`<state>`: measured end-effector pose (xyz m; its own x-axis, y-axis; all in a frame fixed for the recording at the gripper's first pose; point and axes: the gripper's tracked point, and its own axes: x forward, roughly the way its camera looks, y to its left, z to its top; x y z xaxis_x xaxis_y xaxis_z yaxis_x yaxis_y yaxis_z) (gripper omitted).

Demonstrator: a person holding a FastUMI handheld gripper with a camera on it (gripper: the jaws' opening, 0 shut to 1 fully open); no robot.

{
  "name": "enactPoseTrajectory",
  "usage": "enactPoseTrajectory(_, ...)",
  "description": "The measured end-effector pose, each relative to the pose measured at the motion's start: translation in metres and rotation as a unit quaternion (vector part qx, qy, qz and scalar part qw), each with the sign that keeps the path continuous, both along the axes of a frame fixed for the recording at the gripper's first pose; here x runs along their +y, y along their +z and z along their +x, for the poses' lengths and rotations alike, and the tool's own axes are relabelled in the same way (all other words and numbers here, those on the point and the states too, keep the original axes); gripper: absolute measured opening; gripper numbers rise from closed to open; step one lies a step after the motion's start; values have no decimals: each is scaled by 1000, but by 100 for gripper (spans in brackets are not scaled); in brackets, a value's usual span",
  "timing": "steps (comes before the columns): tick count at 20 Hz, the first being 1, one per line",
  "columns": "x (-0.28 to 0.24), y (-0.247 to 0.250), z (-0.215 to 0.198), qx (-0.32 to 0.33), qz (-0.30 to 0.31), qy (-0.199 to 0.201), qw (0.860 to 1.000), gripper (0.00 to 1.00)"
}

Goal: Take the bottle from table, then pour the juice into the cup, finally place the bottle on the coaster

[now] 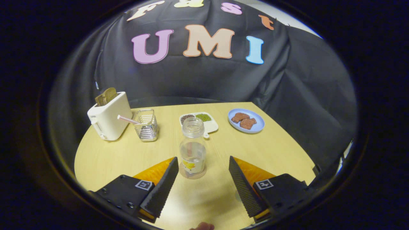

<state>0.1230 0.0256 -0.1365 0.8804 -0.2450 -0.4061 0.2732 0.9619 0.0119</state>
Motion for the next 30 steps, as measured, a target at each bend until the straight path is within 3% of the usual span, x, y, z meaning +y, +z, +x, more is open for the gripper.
enactPoseTrajectory(10,21,103,-41,-121,-21,103,987,100)
enactPoseTrajectory(19,3,164,-66,-198,-15,107,974,99)
enactPoseTrajectory(30,-20,192,-80,-229,20,89,969,99)
